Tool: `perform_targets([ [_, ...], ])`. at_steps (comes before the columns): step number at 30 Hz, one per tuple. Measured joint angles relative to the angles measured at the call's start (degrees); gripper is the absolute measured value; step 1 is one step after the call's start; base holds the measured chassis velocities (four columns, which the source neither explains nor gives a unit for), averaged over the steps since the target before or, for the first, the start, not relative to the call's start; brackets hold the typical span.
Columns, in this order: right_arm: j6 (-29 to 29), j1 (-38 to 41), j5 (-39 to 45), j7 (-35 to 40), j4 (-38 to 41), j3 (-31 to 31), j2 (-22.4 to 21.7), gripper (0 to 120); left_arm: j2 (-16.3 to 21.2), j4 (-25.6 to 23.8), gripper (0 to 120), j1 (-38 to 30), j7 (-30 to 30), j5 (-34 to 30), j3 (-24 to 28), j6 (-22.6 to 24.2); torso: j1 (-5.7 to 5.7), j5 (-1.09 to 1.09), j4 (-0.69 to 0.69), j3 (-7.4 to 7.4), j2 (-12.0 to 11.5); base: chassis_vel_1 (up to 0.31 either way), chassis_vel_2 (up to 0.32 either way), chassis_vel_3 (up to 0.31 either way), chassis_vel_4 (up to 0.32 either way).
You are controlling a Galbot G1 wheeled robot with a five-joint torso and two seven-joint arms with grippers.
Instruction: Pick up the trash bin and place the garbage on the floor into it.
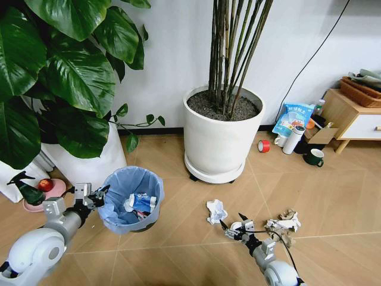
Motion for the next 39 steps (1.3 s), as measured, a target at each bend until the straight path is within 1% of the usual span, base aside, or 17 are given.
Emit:
perform_targets([
  [10,-0.9,5.2,1.4,-0.2,-5.1,-3.3,0.7,100,0.1,0.3,0,0.0,0.0,-0.1,-0.3,0.0,0.0,0.01,0.01,0.0,0.0,0.0,0.0,0.0,0.0],
  [13,-1.3,7.6,2.2,-0.7,-8.0,-5.3,1.2,92,0.1,0.3,0,0.0,0.0,-0.1,-0.4,0.0,0.0,0.01,0.0,0.0,0.0,0.0,0.0,0.0,0.0],
  [14,-1.3,7.6,2.2,-0.7,-8.0,-5.3,1.2,92,0.1,0.3,0,0.0,0.0,-0.1,-0.4,0.0,0.0,0.01,0.0,0.0,0.0,0.0,0.0,0.0,0.0],
  [16,-1.7,8.8,2.9,-0.9,-9.6,-6.7,1.5,82,0.2,0.4,0,-0.1,-0.1,-0.3,-0.4,0.0,0.0,0.0,0.0,0.0,0.0,0.0,0.0,0.0,0.0],
  [17,-1.7,8.8,2.9,-0.9,-9.6,-6.7,1.5,82,0.2,0.4,0,-0.1,-0.1,-0.3,-0.4,0.0,0.0,0.0,0.0,0.0,0.0,0.0,0.0,0.0,0.0],
  [18,-1.8,9.1,2.9,-1.0,-10.1,-7.0,1.6,79,0.2,0.4,0,-0.2,-0.1,-0.3,-0.5,0.0,0.0,0.0,0.0,0.0,0.0,0.0,0.0,0.0,0.0],
  [21,-2.1,10.9,3.6,-1.4,-12.8,-8.2,2.6,62,0.5,0.5,0,-0.4,-0.2,-0.7,-0.7,0.1,0.0,0.01,0.0,0.0,0.0,0.0,0.0,0.0,0.0],
  [22,-2.1,11.2,3.7,-1.5,-13.2,-8.3,2.7,58,0.5,0.5,0,-0.4,-0.2,-0.8,-0.7,0.1,0.0,0.01,0.0,0.0,0.0,0.0,0.0,0.0,0.0],
  [23,-2.1,11.2,3.7,-1.5,-13.2,-8.3,2.7,58,0.5,0.5,0,-0.4,-0.2,-0.8,-0.7,0.1,0.0,0.01,0.0,0.0,0.0,0.0,0.0,0.0,0.0],
  [26,-2.2,12.0,3.8,-1.7,-14.7,-8.6,3.1,45,0.6,0.6,0,-0.4,-0.3,-0.9,-0.8,0.1,0.0,0.0,0.0,0.0,0.0,0.0,0.0,0.0,0.0],
  [27,-2.2,12.0,3.8,-1.7,-14.7,-8.6,3.1,45,0.6,0.6,0,-0.4,-0.3,-0.9,-0.8,0.1,0.0,0.0,0.0,0.0,0.0,0.0,0.0,0.0,0.0],
  [31,-2.2,12.7,3.8,-1.8,-15.8,-8.8,3.5,27,0.6,0.8,0,-0.5,-0.3,-1.0,-0.9,0.1,0.0,0.0,0.0,0.0,0.0,0.0,0.0,0.0,0.0],
  [32,-2.2,12.9,3.8,-1.8,-16.1,-8.9,3.5,23,0.6,0.8,0,-0.6,-0.3,-1.0,-0.9,0.1,0.0,0.0,0.0,0.0,0.0,0.0,0.0,0.0,0.0],
  [33,-2.2,12.9,3.8,-1.8,-16.1,-8.9,3.5,23,0.6,0.8,0,-0.6,-0.3,-1.0,-0.9,0.1,0.0,0.0,0.0,0.0,0.0,0.0,0.0,0.0,0.0],
  [37,-2.3,13.2,4.0,-1.9,-16.5,-8.9,3.6,5,0.7,0.9,0,-0.7,-0.3,-1.0,-0.8,0.1,0.0,0.0,0.0,0.0,0.0,0.0,0.0,0.0,0.0],
  [38,-2.3,13.2,4.0,-1.9,-16.5,-8.9,3.6,5,0.7,0.9,0,-0.7,-0.3,-1.0,-0.8,0.1,0.0,0.0,0.0,0.0,0.0,0.0,0.0,0.0,0.0],
  [39,-2.3,13.2,4.0,-1.9,-16.6,-8.9,3.6,2,0.7,0.9,0,-0.7,-0.3,-1.0,-0.7,0.1,0.0,0.0,0.0,0.0,0.0,0.0,0.0,0.0,0.0],
])
